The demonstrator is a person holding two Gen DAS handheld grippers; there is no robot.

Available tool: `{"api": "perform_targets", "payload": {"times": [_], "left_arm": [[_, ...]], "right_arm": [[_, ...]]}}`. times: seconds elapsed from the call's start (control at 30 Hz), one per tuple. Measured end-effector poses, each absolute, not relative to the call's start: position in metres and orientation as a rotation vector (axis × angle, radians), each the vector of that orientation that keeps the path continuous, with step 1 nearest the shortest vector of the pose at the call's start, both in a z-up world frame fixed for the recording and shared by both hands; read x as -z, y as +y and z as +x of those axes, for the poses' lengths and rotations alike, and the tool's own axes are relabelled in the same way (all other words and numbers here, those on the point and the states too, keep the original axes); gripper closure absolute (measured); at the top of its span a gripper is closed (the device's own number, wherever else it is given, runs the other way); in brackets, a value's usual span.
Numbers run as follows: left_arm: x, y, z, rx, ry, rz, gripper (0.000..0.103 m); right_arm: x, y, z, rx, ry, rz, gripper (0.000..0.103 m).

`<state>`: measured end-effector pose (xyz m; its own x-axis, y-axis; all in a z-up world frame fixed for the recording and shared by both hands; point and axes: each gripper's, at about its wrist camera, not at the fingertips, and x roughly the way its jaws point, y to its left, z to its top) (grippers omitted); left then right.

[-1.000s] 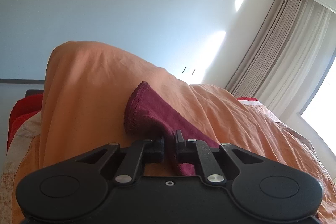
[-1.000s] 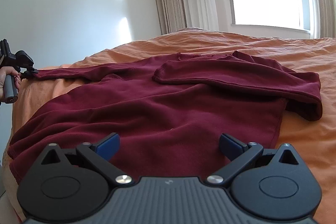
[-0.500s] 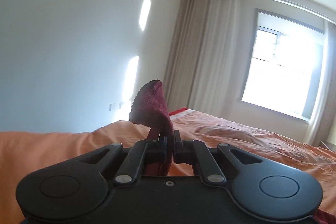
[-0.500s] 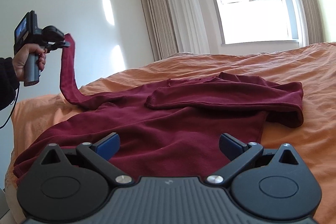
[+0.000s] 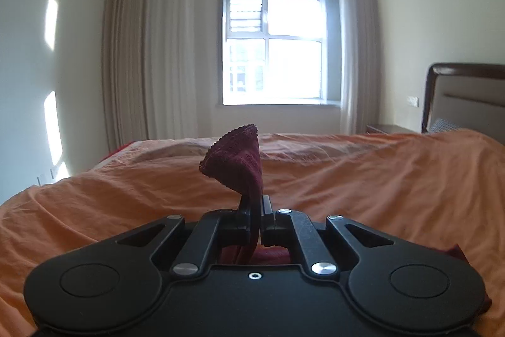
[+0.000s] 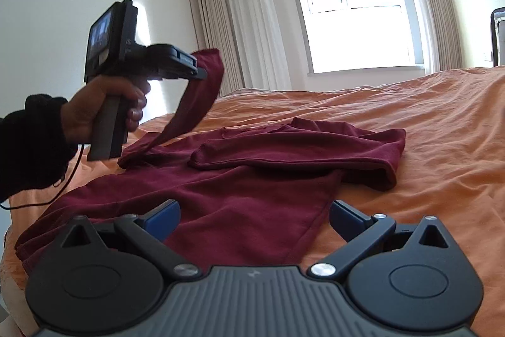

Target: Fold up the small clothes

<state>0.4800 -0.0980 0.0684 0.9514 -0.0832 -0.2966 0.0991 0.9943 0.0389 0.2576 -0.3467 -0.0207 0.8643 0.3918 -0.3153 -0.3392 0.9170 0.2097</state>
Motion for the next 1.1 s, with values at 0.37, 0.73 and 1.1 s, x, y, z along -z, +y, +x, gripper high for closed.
{"api": "perform_targets", "payload": {"times": [0.37,0.73,1.1], "left_arm": [[0.011,-0.151,0.466,0.278,0.509,0.12,0.085],[-0.006,-0.122,0.454,0.343,0.574,0.011,0.028],[-0.045,0.021,0.432,0.024,0.575,0.054,0.001]], "right_arm": [[0.03,-0.365,0.247,-0.315,0.393,0.193,0.0],[0.028,-0.357,0.255,-0.316,0.393,0.181,0.0],[-0.007,-0.319,0.364,-0.425,0.442,0.167,0.004]]}}
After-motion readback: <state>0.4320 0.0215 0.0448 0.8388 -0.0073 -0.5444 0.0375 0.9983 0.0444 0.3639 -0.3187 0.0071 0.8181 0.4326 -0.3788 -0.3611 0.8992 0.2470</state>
